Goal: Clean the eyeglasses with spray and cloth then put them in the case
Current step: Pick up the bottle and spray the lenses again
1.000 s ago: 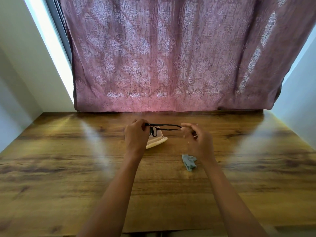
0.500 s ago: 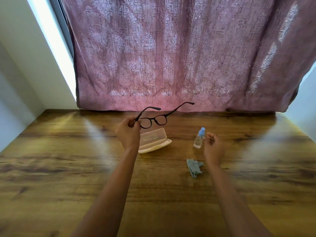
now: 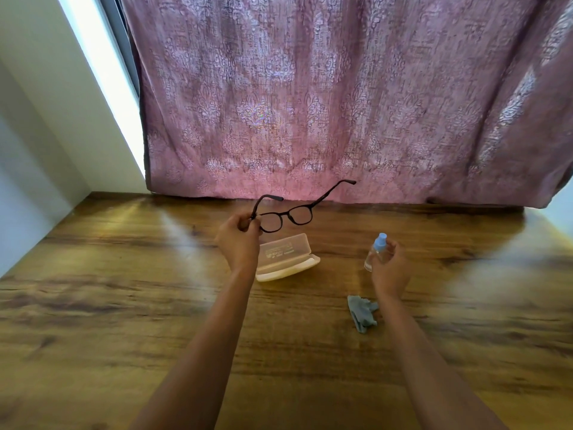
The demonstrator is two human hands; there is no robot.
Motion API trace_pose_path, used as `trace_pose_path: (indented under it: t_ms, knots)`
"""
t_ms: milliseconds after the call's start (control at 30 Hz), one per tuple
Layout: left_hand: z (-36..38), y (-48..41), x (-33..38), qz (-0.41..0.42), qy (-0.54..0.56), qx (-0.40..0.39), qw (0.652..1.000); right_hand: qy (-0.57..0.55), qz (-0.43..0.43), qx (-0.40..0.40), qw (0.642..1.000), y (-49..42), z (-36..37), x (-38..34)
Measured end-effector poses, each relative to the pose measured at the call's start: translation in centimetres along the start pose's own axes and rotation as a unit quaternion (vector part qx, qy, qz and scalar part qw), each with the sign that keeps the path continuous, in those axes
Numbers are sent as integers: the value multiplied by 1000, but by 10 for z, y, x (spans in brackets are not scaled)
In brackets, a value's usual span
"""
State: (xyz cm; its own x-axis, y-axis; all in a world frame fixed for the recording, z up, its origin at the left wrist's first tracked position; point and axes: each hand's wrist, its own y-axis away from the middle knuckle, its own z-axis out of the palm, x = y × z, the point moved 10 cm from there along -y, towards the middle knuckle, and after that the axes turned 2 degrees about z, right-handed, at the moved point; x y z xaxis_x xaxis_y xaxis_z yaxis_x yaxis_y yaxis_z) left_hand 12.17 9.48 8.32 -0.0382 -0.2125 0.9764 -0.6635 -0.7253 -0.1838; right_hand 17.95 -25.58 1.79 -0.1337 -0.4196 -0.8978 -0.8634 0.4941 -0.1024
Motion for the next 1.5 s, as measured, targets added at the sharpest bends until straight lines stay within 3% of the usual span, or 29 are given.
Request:
trace_pose_path:
  t_ms: [467, 967, 1200, 1333, 1500]
  knots:
    - [-2, 3, -2, -12, -4, -9, 1000, -33, -2, -18, 999, 10, 9, -4]
    - [11, 29, -3, -43, 30, -41, 998, -32, -175, -23, 984, 61, -7, -54]
    - [21, 45, -6, -27, 11, -83, 996, -116, -240, -32, 963, 102, -13, -82]
    - [22, 56, -6, -26, 18, -91, 995, -157, -258, -94, 948, 130, -6, -98]
    - [25, 64, 0, -19, 46, -108, 993, -82, -321, -135, 934, 146, 4, -117]
